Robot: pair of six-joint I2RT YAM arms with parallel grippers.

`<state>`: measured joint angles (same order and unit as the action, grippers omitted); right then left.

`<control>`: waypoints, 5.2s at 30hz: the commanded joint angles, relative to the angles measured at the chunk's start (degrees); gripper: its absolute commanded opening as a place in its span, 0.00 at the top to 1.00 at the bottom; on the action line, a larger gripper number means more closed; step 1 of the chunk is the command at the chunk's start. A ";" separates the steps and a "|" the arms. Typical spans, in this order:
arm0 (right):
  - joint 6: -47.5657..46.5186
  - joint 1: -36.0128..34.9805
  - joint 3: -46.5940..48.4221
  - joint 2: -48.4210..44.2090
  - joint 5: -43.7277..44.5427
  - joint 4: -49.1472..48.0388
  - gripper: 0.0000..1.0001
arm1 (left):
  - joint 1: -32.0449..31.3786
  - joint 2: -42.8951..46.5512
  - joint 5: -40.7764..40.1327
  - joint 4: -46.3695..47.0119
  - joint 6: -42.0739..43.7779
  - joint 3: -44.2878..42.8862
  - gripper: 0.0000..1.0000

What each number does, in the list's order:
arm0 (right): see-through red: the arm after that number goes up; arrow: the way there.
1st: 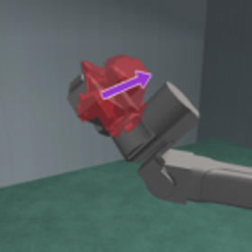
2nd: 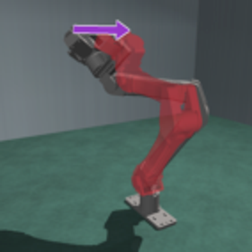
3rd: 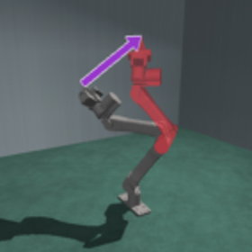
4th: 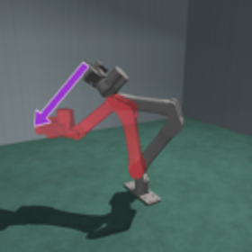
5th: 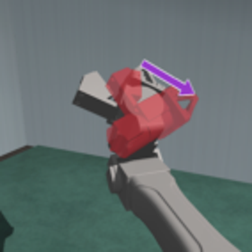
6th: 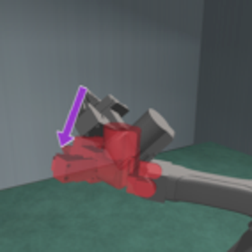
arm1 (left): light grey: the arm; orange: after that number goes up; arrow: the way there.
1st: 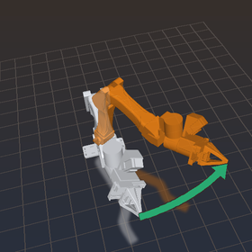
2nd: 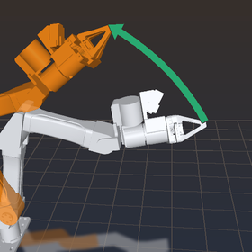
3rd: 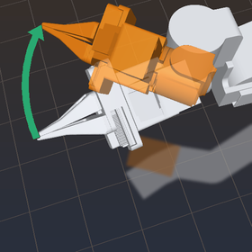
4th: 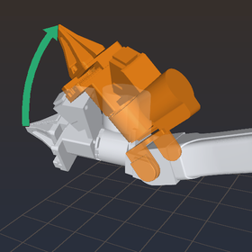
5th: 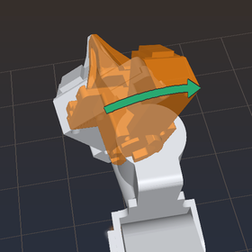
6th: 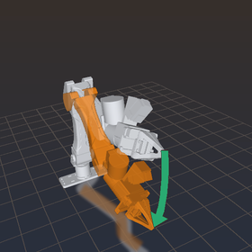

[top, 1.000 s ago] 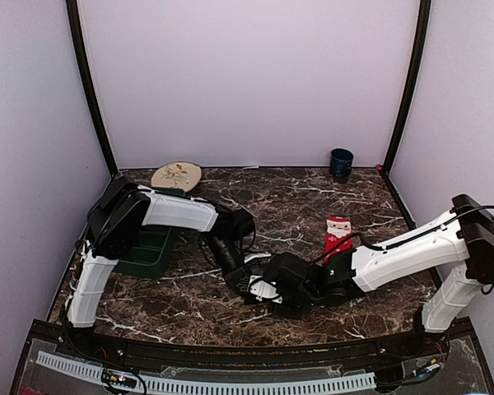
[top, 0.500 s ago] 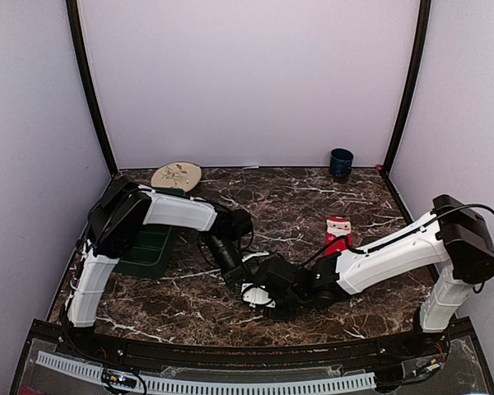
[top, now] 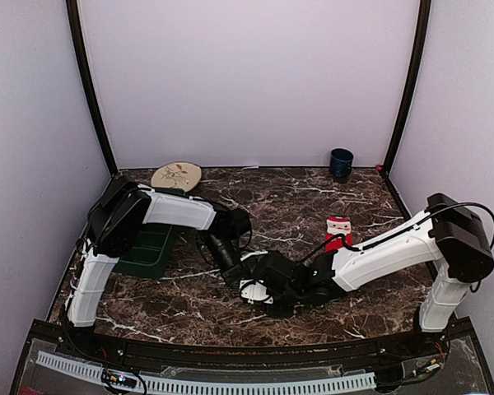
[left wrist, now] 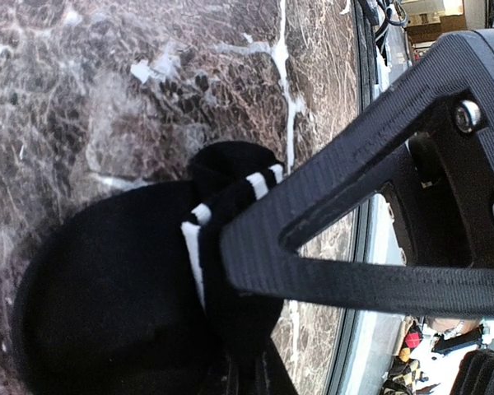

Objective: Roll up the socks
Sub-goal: Roll the sock at the center of the board.

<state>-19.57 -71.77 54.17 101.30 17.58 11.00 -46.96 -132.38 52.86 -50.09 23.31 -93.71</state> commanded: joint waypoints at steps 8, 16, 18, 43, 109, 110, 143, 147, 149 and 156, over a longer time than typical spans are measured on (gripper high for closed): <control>0.06 1.58 0.44 2.80 -3.24 -0.96 0.71 | 0.37 -0.77 -0.34 -2.21 1.32 0.55 0.94; 0.97 2.26 0.47 2.80 -5.43 0.50 0.86 | 0.62 -0.67 -0.45 -2.08 1.21 0.46 0.93; 1.10 2.38 0.30 2.57 -5.73 0.82 0.88 | 0.68 -0.68 -0.58 -2.03 1.13 0.38 0.94; 5.82 4.15 1.31 2.77 -10.78 3.51 0.96 | 3.55 2.29 -8.45 0.86 -5.57 1.48 0.65; 19.27 25.21 21.22 19.38 -61.00 26.09 0.97 | -14.61 42.58 -57.80 54.93 -6.99 46.50 0.64; 19.29 25.31 21.31 19.72 -61.54 26.28 0.97 | -15.21 42.81 -58.15 55.67 -6.70 46.84 0.64; 19.00 26.42 23.59 23.20 -66.86 30.47 0.97 | -21.32 30.34 -63.12 58.84 9.64 41.81 0.62; 18.87 26.48 24.02 23.55 -67.15 30.57 0.98 | -21.33 29.11 -63.14 57.28 10.90 40.64 0.65; 18.86 26.45 24.07 23.64 -67.28 30.53 0.98 | -21.30 28.85 -63.02 56.62 11.32 40.24 0.68; 18.74 26.48 24.38 23.94 -68.11 30.40 0.98 | -21.33 27.44 -63.02 53.64 12.50 39.16 0.73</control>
<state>-0.14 -45.41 78.04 123.17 -51.83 40.18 -67.94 -103.81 -9.96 6.83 34.41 -52.66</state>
